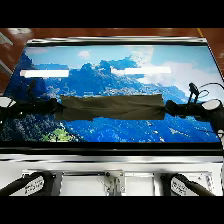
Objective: Fold the shirts.
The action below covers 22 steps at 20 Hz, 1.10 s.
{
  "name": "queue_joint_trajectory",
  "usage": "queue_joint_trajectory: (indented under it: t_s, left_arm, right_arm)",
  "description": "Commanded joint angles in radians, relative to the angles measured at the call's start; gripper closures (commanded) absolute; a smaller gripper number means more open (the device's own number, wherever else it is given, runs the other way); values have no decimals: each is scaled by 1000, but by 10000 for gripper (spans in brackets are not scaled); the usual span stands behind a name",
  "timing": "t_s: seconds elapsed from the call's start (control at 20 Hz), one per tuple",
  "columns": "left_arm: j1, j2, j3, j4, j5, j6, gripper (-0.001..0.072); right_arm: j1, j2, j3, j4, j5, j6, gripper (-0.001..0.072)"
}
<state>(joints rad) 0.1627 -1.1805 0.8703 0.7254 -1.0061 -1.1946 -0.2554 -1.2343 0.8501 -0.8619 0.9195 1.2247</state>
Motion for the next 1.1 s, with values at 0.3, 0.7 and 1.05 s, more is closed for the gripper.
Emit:
queue_joint_trajectory:
  t_s: [0.3, 0.7, 1.05]
  left_arm:
    - [8, -380, 344, 0, 10, 1, 658]
    - [18, -537, 406, -5, -28, -32, 330]
    - [35, -522, 492, -16, -280, -17, 171]
  right_arm:
    - [126, -348, 352, -156, -191, 192, 653]
    - [126, -445, 354, -168, -213, 221, 302]
    - [18, -436, 353, -148, -110, 217, 39]
